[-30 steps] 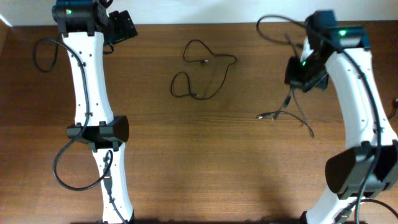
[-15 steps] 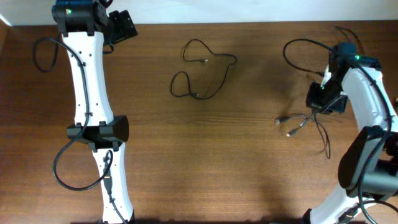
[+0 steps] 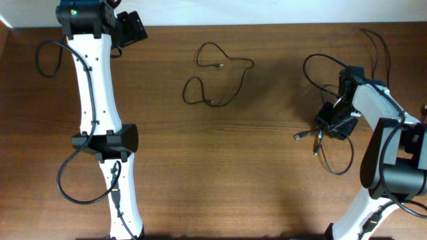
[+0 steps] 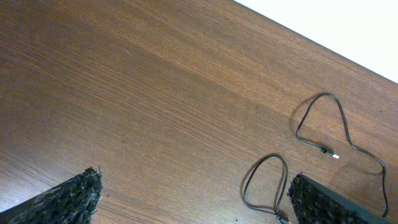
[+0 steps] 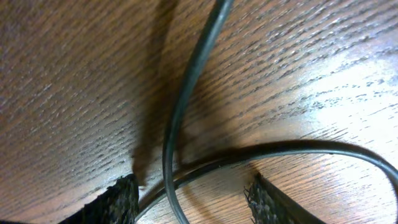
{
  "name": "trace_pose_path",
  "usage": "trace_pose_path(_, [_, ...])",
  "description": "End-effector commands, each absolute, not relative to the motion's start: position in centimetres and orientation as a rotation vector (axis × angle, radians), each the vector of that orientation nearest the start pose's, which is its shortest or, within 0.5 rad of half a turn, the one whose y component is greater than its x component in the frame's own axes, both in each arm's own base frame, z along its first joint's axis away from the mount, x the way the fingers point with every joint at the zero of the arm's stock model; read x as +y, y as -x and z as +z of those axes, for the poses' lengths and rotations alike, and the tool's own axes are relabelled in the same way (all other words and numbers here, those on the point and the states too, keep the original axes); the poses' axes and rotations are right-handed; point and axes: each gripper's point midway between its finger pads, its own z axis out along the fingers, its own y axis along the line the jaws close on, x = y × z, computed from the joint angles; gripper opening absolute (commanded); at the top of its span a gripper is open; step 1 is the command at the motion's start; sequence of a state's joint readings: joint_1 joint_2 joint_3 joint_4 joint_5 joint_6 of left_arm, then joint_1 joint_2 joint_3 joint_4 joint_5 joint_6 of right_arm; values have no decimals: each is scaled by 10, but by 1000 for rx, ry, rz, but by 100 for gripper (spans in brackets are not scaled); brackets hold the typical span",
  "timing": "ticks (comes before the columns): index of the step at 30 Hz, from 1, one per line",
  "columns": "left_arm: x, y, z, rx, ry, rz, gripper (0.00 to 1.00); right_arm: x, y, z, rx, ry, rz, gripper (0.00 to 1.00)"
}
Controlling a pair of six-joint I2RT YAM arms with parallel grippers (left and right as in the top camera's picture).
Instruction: Untangle cables
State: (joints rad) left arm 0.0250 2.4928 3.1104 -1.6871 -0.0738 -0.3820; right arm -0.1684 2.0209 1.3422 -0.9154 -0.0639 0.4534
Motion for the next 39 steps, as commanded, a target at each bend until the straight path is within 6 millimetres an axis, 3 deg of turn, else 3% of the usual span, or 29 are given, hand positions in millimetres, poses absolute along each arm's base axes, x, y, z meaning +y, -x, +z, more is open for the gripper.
trace_pose_path(1, [25,-511,254,2571,534,-29,99,-48,-330,-16,3052,-1206,18,60])
trace_pose_path(3, [25,-511,254,2571,534,-29,99,-49,-338,-13,3032,-1196,26,59])
trace_pose_path(7, [25,-511,254,2571,534,-29,99,-58,-352,-23,2933,-1209,-12,13])
trace_pose_path(8, [25,-511,254,2571,534,-29,99,-58,-352,-23,2935,-1199,-10,5])
trace_pose_path(9, [25,-511,254,2571,534,-29,99,-55,-357,-19,2956,-1137,25,4])
trace_pose_path(11, [25,-511,254,2571,534,-30,99,-55,-381,25,2988,-990,72,4])
trace_pose_path(13, [25,-511,254,2571,534,-30,100,-52,-415,108,2971,-722,158,4])
trace_pose_path(14, [25,-511,254,2571,534,-29,99,-52,-422,133,2947,-671,165,4])
trace_pose_path(16, [25,-511,254,2571,534,-29,99,-58,-439,205,2812,-596,147,4])
trace_pose_path(18, [25,-511,254,2571,534,-29,99,-78,-447,256,2671,-597,9,4])
trace_pose_path(20, [25,-511,254,2571,534,-29,100,-101,-447,295,2547,-641,-27,4])
trace_pose_path(21, [25,-511,254,2571,534,-29,99,-120,-444,332,2419,-684,-30,4])
trace_pose_path(22, [25,-511,254,2571,534,-29,99,-144,-435,378,2252,-738,-39,4])
trace_pose_path(24, [25,-511,254,2571,534,-30,100,-178,-412,435,2027,-813,-67,4])
trace_pose_path(25, [24,-511,254,2572,532,-31,99,-210,-393,466,1890,-859,-117,4])
trace_pose_path(26, [22,-511,254,2573,526,-32,99,-236,-382,473,1835,-906,-165,4])
trace_pose_path(27, [17,-511,254,2575,514,-35,99,-270,-370,463,1815,-996,-248,4])
trace_pose_path(28, [15,-512,255,2574,509,-37,99,-308,-369,421,1883,-1114,-309,4])
trace_pose_path(30, [12,-512,255,2575,502,-38,99,-333,-380,363,2001,-1194,-316,4])
trace_pose_path(32, [12,-512,255,2575,502,-39,99,-346,-396,281,2180,-1269,-305,8])
trace_pose_path(33, [12,-512,255,2575,502,-39,100,-346,-396,260,2231,-1281,-302,34])
trace_pose_path(34, [12,-512,255,2575,502,-39,99,-345,-395,251,2259,-1290,-298,64])
trace_pose_path(36, [12,-511,254,2578,502,-39,99,-339,-387,244,2302,-1310,-292,91])
trace_pose_path(37, [10,-511,254,2579,498,-40,99,-334,-381,240,2335,-1325,-288,100])
trace_pose_path(39, [9,-511,254,2579,495,-41,99,-327,-375,235,2377,-1340,-269,99])
